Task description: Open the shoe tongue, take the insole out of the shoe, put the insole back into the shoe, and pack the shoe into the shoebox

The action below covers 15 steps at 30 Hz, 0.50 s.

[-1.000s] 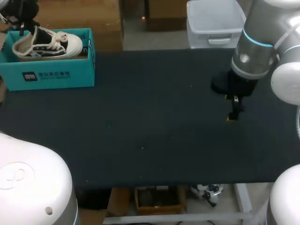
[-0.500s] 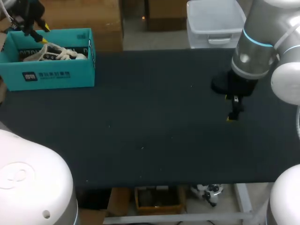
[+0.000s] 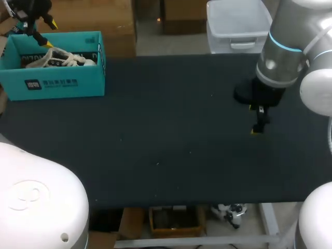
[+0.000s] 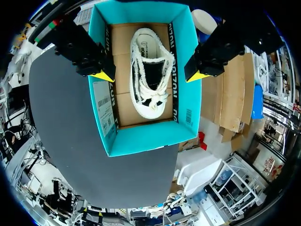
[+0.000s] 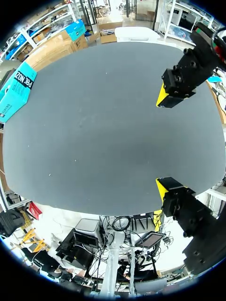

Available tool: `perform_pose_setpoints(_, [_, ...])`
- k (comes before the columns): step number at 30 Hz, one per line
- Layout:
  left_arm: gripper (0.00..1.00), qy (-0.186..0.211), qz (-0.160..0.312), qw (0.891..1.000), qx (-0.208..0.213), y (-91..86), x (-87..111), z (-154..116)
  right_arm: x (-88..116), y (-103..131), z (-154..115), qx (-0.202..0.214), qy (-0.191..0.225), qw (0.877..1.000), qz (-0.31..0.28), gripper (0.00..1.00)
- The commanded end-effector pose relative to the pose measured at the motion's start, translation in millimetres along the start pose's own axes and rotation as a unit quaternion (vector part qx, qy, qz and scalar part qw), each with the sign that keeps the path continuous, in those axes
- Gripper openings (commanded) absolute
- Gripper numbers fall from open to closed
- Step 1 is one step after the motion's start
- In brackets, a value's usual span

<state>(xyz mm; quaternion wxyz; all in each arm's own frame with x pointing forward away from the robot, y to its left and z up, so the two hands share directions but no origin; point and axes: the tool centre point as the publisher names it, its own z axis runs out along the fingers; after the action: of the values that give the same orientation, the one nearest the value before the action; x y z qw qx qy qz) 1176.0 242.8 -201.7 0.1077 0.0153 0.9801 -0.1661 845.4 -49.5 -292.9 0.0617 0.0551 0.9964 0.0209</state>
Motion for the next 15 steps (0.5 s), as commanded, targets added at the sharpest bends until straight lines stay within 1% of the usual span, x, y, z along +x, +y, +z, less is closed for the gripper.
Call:
perform_pose_setpoints(1, [1.00,-0.017,0.001,0.999,-0.027,-18.5,29.0,-15,1,-1,-1,0.000,0.000,1.000,0.000,1.00])
perform_pose_setpoints(4, [1.00,-0.016,0.004,0.999,-0.042,-32.2,49.7,-22,1,-1,-1,0.000,0.000,1.000,0.000,1.00])
perform_pose_setpoints(9, [1.00,-0.012,0.007,0.999,-0.053,-48.1,79.4,-26,1,-1,-1,0.000,0.000,1.000,0.000,1.00])
perform_pose_setpoints(11, [1.00,-0.010,0.012,0.998,-0.057,-55.9,94.6,-29,1,-1,-1,0.000,0.000,1.000,0.000,1.00])
perform_pose_setpoints(13, [1.00,-0.009,0.011,0.998,-0.064,-62.6,106.3,-31,1,-1,-1,0.000,0.000,1.000,0.000,1.00])
perform_pose_setpoints(14, [1.00,-0.007,0.010,0.998,-0.065,-63.8,108.3,-31,1,-1,-1,0.000,0.000,1.000,0.000,1.00])
perform_pose_setpoints(15, [1.00,-0.005,0.004,0.998,-0.069,-68.7,116.8,-33,1,-1,-1,0.000,0.000,1.000,0.000,1.00])
